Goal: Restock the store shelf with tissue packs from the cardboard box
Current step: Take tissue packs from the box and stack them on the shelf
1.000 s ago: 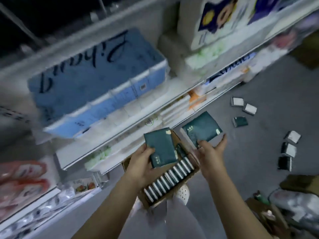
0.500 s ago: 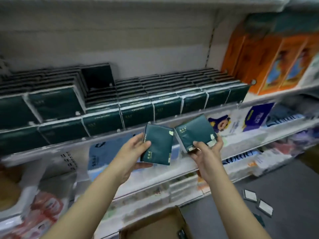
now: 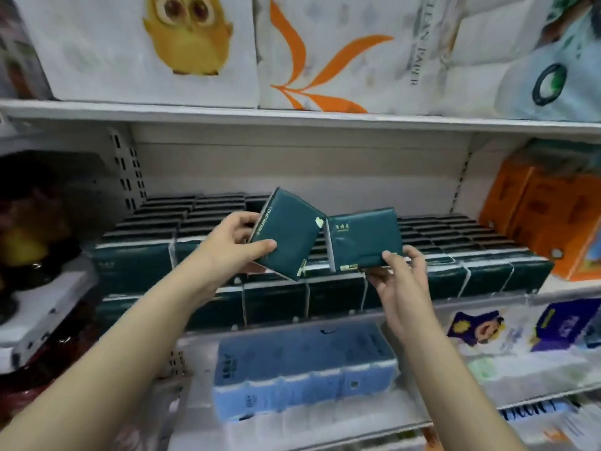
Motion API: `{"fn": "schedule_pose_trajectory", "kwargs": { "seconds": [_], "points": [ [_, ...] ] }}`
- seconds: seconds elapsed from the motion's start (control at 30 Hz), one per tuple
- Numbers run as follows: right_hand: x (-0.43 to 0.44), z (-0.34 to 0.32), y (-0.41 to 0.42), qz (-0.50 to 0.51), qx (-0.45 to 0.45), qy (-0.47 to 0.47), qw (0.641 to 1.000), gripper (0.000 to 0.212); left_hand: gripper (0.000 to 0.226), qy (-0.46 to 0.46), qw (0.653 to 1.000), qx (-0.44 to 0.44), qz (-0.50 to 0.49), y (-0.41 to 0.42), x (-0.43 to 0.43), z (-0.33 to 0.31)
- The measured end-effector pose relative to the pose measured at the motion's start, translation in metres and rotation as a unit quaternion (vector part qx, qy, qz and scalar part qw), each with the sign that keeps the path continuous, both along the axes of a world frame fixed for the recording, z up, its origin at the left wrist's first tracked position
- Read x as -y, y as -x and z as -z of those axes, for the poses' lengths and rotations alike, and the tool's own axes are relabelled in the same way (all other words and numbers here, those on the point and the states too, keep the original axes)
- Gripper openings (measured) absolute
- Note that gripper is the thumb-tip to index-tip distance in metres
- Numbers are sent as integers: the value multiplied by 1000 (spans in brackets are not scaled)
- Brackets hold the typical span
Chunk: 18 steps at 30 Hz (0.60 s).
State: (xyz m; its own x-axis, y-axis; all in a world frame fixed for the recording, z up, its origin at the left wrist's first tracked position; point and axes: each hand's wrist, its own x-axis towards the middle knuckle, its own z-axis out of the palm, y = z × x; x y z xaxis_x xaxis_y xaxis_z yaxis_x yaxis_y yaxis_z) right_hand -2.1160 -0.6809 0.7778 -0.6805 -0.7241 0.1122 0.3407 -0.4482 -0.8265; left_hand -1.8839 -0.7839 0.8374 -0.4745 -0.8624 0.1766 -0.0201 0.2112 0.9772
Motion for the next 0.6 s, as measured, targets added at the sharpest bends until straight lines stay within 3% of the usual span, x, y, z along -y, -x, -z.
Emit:
{"fn": "schedule_pose_trajectory", "kwargs": {
  "seconds": [0.2, 0.47, 0.6],
  "points": [
    [78, -17, -25, 1, -70, -79, 994, 23, 16, 55, 997, -9, -59, -43, 70, -44],
    [179, -6, -43, -4, -105, -205, 973, 26, 23, 74, 993, 16, -92, -53, 143, -51],
    [208, 4, -42, 20, -213, -288, 933, 27, 26, 68, 992, 15, -103, -58, 162, -47]
  ]
}}
